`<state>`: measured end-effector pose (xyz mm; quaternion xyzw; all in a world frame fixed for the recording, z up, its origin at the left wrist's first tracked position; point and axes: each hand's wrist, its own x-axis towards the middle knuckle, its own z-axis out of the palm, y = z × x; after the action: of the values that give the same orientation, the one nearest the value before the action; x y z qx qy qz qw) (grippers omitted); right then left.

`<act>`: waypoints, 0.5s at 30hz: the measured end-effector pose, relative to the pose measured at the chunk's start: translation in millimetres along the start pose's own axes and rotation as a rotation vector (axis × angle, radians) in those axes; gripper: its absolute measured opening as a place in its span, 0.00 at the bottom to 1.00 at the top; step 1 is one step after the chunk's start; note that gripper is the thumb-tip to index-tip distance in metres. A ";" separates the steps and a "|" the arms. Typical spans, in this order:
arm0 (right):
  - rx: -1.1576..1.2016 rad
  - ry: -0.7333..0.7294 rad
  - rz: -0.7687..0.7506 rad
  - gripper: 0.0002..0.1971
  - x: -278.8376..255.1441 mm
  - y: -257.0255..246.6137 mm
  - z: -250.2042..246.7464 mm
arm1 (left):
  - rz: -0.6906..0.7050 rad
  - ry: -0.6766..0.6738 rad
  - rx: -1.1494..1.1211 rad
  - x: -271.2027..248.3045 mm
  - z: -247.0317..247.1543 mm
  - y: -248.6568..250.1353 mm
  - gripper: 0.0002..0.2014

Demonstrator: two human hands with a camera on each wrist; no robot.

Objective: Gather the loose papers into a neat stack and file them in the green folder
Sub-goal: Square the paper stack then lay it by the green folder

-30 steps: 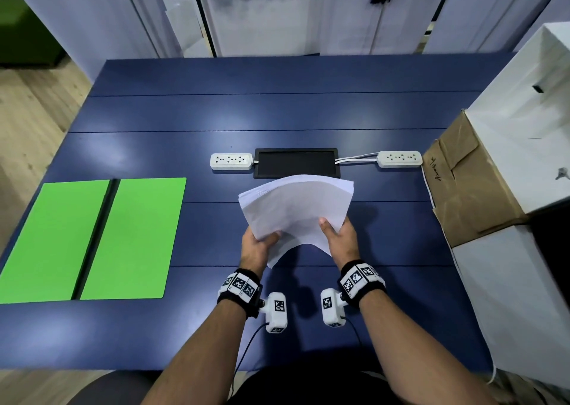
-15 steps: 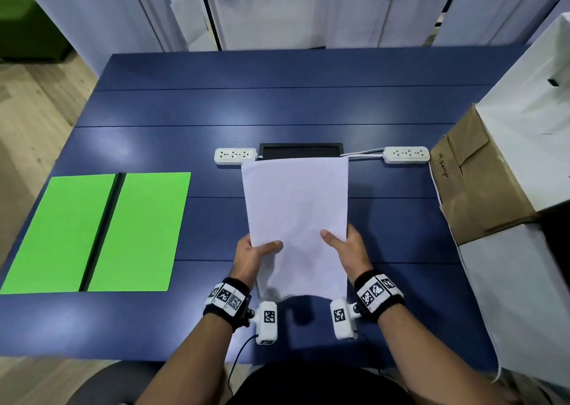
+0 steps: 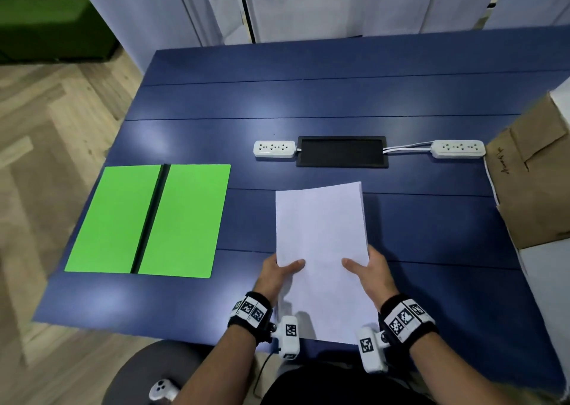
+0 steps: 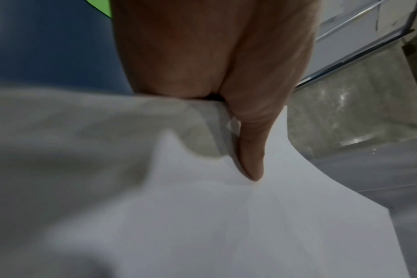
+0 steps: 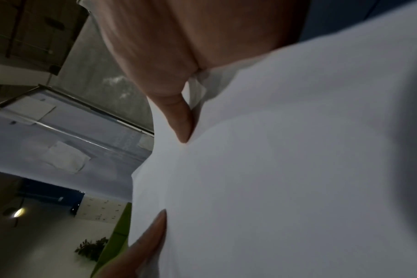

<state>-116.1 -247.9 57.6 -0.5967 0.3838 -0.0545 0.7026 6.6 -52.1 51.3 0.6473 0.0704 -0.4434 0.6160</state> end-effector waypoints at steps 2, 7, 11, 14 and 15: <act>0.025 -0.004 0.013 0.16 -2.0 2.8 8.5 | -0.029 -0.037 -0.005 2.5 -12.8 -2.2 0.21; 0.043 0.002 0.019 0.18 -2.7 6.4 10.9 | 0.076 0.206 0.231 27.1 -73.1 -4.1 0.32; 0.039 0.050 -0.004 0.18 -1.4 7.1 -1.4 | 0.113 0.483 1.029 58.2 -171.2 -9.8 0.28; 0.017 0.088 -0.004 0.19 -3.1 8.0 -14.4 | -0.080 0.469 1.336 57.3 -213.4 -11.5 0.34; 0.008 0.097 -0.001 0.19 -4.3 8.2 -18.9 | -0.112 0.435 1.378 56.1 -219.6 -12.2 0.34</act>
<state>-133.6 -258.3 52.6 -0.5908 0.4170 -0.0851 0.6855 139.2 114.1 -28.2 0.9575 -0.0708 -0.2791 0.0167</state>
